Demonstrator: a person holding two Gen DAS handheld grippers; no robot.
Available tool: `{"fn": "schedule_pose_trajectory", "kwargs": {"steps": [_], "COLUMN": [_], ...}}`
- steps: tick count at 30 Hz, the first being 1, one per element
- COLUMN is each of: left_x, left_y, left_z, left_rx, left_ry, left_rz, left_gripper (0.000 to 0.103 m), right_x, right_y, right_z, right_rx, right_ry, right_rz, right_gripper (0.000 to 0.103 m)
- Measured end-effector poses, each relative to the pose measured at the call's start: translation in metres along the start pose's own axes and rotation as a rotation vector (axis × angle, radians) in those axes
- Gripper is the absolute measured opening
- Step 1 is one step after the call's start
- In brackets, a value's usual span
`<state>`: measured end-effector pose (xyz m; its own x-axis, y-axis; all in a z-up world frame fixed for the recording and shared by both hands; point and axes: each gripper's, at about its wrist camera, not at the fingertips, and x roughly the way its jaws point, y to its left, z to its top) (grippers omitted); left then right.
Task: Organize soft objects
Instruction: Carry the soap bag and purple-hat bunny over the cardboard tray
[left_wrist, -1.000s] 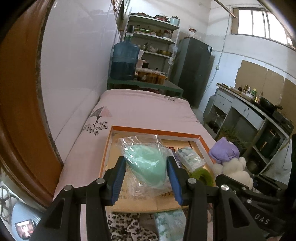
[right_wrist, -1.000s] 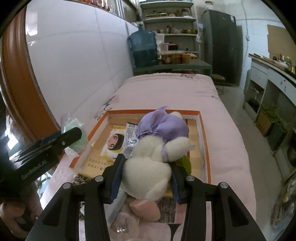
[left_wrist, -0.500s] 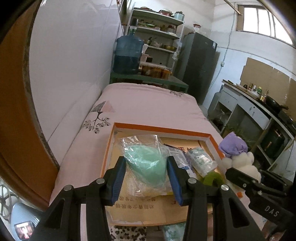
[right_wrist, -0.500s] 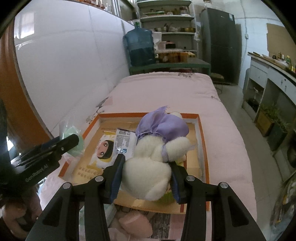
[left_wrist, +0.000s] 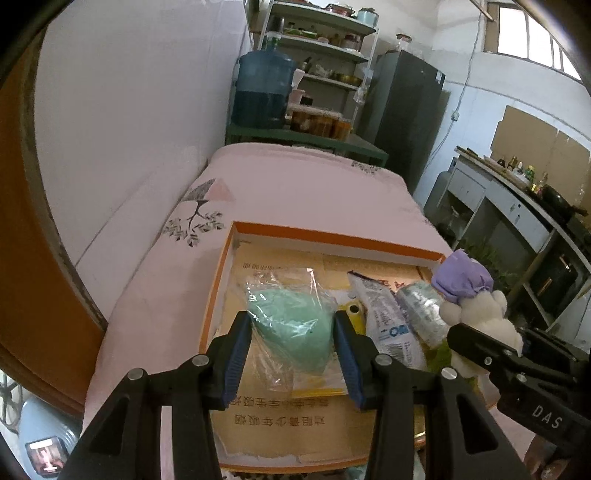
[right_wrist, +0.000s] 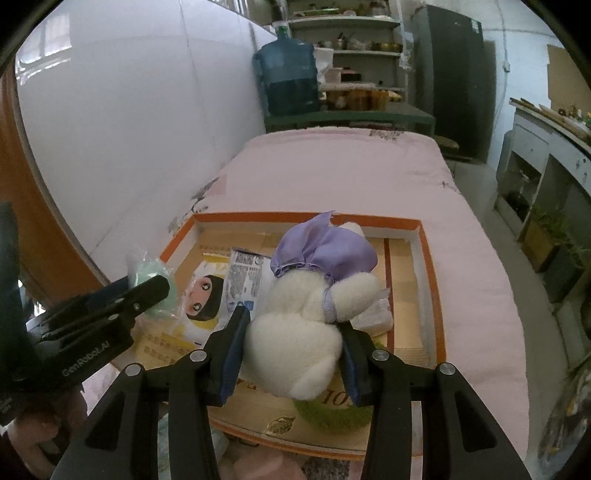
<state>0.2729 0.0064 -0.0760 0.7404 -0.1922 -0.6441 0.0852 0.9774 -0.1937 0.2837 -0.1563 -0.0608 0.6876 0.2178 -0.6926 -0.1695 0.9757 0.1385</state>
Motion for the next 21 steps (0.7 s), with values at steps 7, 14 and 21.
{"fn": "schedule_pose_trajectory", "kwargs": {"steps": [7, 14, 21], "left_x": [0.018, 0.027, 0.031], "left_y": [0.005, 0.009, 0.012], "left_z": [-0.005, -0.008, -0.009], "left_rx": [-0.005, -0.016, -0.036], "left_ry": [0.047, 0.067, 0.074], "left_rz": [0.008, 0.003, -0.013], "left_gripper": [0.045, 0.046, 0.049], "right_x": [0.017, 0.028, 0.03], "right_y": [-0.001, -0.004, -0.003], "right_z": [-0.006, -0.01, -0.009], "right_rx": [0.004, 0.018, 0.016], "right_ry": [0.041, 0.067, 0.07], "right_rz": [0.004, 0.013, 0.005], "right_gripper": [0.046, 0.048, 0.048]}}
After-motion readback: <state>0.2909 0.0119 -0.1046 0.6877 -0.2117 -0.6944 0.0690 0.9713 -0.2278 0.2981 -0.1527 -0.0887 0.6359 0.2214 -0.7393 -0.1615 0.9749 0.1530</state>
